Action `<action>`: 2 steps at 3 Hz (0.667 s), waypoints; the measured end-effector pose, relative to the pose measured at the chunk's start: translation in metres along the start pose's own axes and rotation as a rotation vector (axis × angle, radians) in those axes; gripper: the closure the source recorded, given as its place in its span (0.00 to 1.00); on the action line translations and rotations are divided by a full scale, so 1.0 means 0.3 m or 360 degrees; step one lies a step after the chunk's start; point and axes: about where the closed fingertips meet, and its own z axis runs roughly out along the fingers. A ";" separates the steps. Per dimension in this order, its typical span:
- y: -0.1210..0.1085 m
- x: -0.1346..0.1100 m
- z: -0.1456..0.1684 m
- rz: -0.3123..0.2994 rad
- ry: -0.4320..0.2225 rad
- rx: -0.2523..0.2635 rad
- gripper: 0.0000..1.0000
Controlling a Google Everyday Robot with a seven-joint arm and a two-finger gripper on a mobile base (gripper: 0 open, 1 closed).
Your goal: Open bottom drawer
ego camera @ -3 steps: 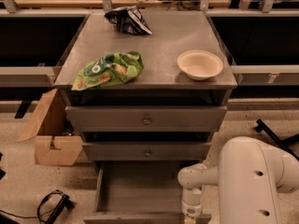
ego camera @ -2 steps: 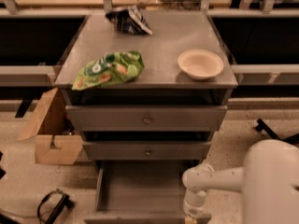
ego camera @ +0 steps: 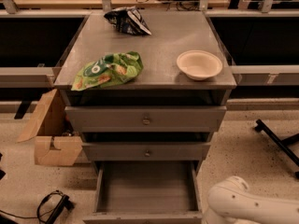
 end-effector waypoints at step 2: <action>0.159 0.167 -0.625 0.0040 0.0059 0.0400 1.00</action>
Offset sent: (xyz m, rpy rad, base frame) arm 0.0482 -0.1309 0.3554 -0.3885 -0.4795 -0.2626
